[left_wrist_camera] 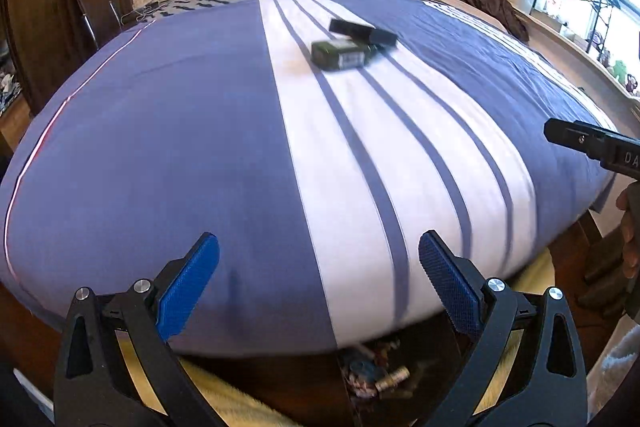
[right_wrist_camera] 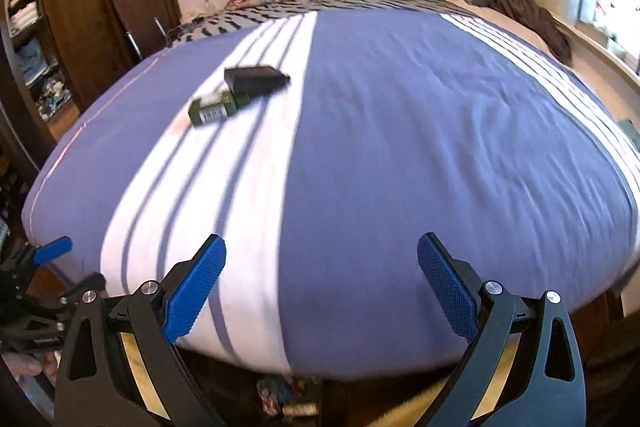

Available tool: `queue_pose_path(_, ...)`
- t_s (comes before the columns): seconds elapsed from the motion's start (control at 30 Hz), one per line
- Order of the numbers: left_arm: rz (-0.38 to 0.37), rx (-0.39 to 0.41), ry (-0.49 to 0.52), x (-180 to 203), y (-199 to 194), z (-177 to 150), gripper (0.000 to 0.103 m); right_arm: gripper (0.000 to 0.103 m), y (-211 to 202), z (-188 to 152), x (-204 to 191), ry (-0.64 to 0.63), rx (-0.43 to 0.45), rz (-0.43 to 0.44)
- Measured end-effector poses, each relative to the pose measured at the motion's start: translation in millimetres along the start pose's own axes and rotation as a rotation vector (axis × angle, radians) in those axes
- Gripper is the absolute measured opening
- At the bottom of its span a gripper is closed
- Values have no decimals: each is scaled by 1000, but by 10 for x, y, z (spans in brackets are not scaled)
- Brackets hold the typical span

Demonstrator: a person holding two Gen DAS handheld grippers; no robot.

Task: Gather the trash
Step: 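Raise both open tools back up toward the last items on the bed, then grasp the black MARRY&ARD box with the right tool while the left tool grasps the green bottle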

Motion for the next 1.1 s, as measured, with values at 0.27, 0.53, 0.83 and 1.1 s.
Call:
queue_pose_path(0.27, 18, -20, -6, -224, 422, 472, 95, 97, 494, 660, -396, -51, -13, 58)
queue_pose_path(0.53, 7, -17, -13, -309, 802, 890, 95, 97, 1110, 1220, -679, -82, -71, 87)
queue_pose_path(0.83, -17, -23, -20, -335, 1057, 1113, 95, 97, 1804, 1518, -1034, -110, -181, 121)
queue_pose_path(1.1, -14, -27, -22, -400, 1130, 1188, 95, 97, 2069, 1476, -1141, -140, -264, 103)
Point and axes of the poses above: each gripper's, at about its wrist camera, not at the fingertips, and y roughly the way its jaws point, x to its right, z to its top, the point moved 4 cm from there along y, roughly the way its jaws point, and after that the axes turned 11 degrees about y, right-handed, at the moved point
